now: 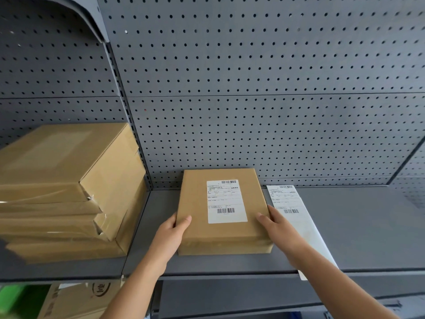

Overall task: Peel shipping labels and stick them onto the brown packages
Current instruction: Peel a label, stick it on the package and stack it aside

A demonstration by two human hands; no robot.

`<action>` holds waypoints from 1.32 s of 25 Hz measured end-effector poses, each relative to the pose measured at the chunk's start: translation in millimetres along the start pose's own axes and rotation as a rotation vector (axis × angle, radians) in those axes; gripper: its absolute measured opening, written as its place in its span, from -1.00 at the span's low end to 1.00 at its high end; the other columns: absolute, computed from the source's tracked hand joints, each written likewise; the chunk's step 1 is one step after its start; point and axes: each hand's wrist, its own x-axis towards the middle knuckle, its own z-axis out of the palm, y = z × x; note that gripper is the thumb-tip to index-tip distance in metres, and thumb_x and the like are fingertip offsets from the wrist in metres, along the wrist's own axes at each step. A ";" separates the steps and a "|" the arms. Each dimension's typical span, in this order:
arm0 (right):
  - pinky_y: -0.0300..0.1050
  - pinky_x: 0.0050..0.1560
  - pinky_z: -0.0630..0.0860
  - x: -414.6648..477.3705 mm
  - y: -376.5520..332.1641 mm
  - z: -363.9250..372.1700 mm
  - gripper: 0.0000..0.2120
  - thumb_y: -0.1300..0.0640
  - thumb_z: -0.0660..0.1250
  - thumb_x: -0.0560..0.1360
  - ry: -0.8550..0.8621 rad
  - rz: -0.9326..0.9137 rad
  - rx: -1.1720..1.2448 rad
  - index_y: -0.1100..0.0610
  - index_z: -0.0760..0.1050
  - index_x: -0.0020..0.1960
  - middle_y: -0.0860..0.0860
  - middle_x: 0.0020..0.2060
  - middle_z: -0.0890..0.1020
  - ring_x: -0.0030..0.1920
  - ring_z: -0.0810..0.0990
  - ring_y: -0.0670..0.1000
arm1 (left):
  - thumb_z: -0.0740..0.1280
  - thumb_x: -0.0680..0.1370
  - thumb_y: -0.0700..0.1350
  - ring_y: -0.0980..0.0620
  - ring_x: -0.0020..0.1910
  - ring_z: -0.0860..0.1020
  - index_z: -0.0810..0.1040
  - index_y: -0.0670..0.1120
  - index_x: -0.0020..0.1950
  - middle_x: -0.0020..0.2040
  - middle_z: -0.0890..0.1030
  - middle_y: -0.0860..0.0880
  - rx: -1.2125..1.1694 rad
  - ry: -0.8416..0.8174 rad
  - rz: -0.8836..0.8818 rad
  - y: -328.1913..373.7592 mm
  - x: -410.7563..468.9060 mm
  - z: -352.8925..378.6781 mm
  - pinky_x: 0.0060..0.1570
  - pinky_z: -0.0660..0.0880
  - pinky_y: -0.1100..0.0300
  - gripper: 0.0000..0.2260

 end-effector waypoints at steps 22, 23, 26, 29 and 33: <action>-0.10 0.14 0.38 -71.4 32.6 -298.1 -0.86 0.00 0.27 0.61 0.599 0.008 0.006 -0.17 0.52 0.14 -0.22 0.00 0.60 0.01 0.55 -0.17 | 0.38 0.59 0.14 0.34 -0.01 0.55 0.47 0.06 0.25 0.04 0.60 0.24 0.085 -0.360 0.270 100.7 -45.1 285.3 -0.14 0.46 0.41 -0.69; -0.09 0.14 0.39 -70.0 38.3 -311.0 -0.86 -0.01 0.27 0.61 0.614 0.016 0.006 -0.16 0.53 0.14 -0.21 0.01 0.61 0.01 0.56 -0.16 | 0.38 0.59 0.13 0.36 -0.05 0.53 0.45 0.07 0.22 0.01 0.59 0.24 0.099 -0.372 0.274 103.5 -45.8 298.8 -0.20 0.45 0.44 -0.73; -0.10 0.15 0.42 -61.6 53.7 -343.1 -0.83 0.00 0.30 0.60 0.632 0.035 0.030 -0.13 0.55 0.17 -0.15 0.01 0.63 0.01 0.58 -0.10 | 0.37 0.60 0.12 0.32 -0.05 0.55 0.44 0.01 0.24 0.05 0.60 0.16 0.127 -0.397 0.267 104.4 -44.2 335.4 -0.28 0.46 0.47 -0.71; -0.08 0.20 0.43 -49.3 70.0 -364.7 -0.82 0.00 0.31 0.60 0.639 0.065 0.035 -0.13 0.56 0.18 -0.07 0.05 0.62 0.07 0.59 0.00 | 0.36 0.59 0.15 0.22 -0.01 0.57 0.44 -0.03 0.27 0.13 0.60 0.05 0.151 -0.377 0.255 101.6 -39.9 361.3 -0.29 0.47 0.43 -0.63; -0.07 0.23 0.45 -30.2 94.4 -382.7 -0.84 0.00 0.30 0.60 0.612 0.081 0.040 -0.15 0.56 0.15 -0.06 0.10 0.63 0.11 0.60 0.01 | 0.37 0.59 0.16 0.16 0.03 0.57 0.43 -0.06 0.30 0.17 0.59 0.01 0.171 -0.356 0.232 92.5 -30.2 386.3 -0.25 0.46 0.41 -0.59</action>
